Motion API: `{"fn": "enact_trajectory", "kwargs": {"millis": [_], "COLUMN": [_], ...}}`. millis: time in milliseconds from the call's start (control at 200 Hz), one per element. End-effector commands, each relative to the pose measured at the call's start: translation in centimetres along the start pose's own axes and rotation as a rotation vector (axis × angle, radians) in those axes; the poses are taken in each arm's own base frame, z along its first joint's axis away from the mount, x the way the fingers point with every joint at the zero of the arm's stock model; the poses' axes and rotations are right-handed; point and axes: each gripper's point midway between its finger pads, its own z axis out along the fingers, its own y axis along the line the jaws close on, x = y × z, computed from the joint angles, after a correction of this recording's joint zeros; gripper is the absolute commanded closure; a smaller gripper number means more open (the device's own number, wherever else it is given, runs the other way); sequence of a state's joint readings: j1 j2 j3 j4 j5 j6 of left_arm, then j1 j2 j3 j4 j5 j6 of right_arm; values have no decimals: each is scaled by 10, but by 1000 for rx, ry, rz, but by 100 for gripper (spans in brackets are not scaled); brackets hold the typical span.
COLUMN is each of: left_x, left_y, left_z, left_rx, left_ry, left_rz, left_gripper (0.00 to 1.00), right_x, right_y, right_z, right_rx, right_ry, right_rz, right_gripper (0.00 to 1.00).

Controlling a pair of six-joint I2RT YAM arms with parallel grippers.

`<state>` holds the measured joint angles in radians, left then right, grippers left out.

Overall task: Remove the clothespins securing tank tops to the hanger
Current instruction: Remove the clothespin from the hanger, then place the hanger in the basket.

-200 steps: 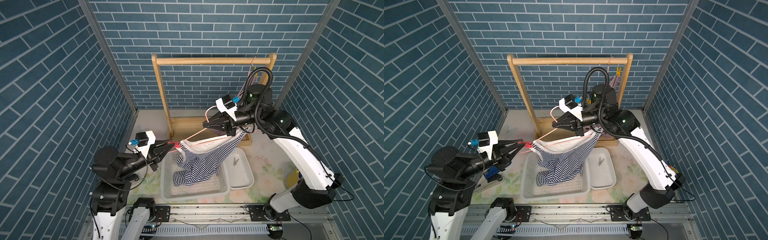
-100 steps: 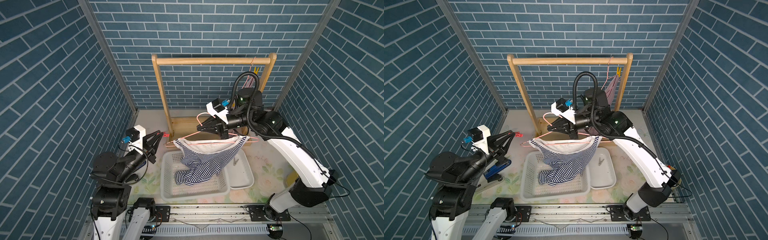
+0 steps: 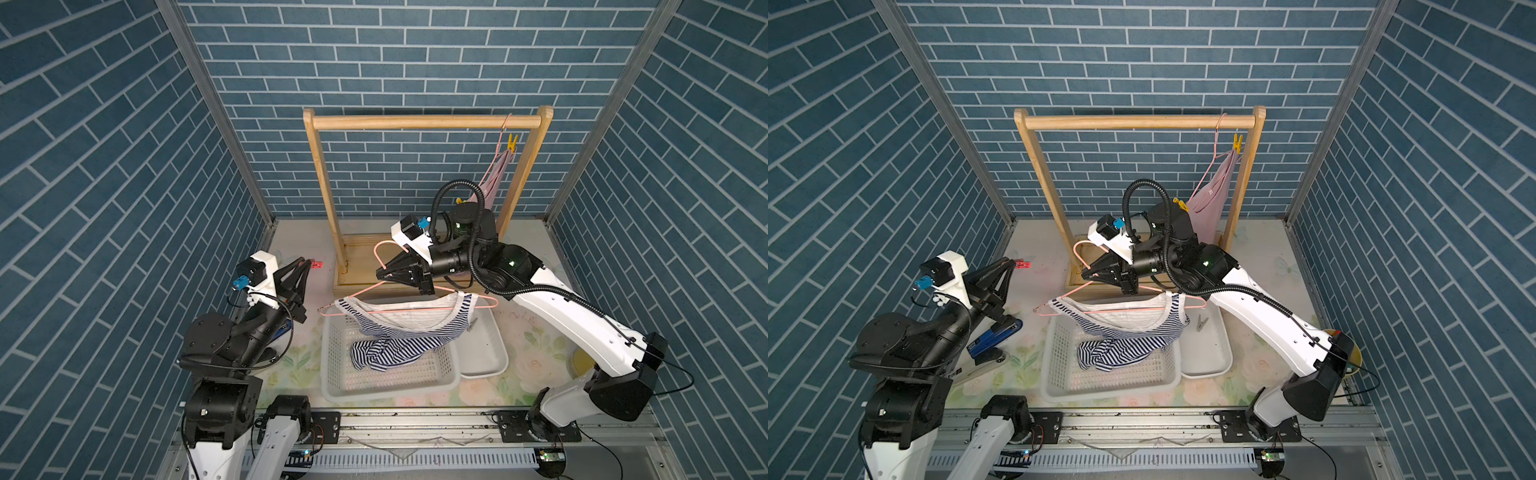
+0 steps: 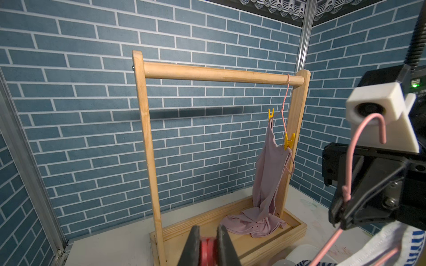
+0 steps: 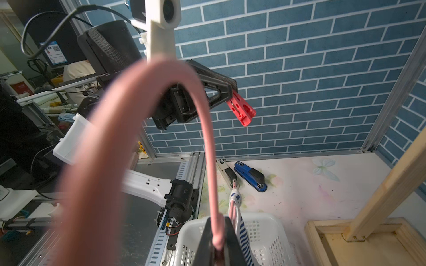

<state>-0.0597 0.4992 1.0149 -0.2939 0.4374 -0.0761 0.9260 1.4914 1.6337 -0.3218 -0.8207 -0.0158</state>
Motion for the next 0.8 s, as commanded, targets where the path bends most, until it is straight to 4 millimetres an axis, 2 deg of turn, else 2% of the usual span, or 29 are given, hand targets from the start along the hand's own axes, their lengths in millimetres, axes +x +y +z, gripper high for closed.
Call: {"fn": "enact_trajectory", "kwargs": {"millis": [0,200,340,530,795], "left_x": [5,9,16,22,28], "left_y": [0,-3,-4,-4,-6], "left_z": [0,-3,-5,-6,-6], "left_rx": [0,14,17,19,27], "left_ry": [6,12,31,34,50], "left_rz": [-9,-11,-15,-19,-32], "left_gripper": [100,100,100,100,100], "right_x": [-21,-3,15,52,90], "right_y": [6,-4,-24,-45,-69], "right_z": [-5,8,19,39,67], "right_rx": [34,20,63,84,64], "right_ry": [-90,-165,-184,-134,-144], "right_rz": [8,110,202,283,382], "right_gripper": [100,100,100,100,100]}}
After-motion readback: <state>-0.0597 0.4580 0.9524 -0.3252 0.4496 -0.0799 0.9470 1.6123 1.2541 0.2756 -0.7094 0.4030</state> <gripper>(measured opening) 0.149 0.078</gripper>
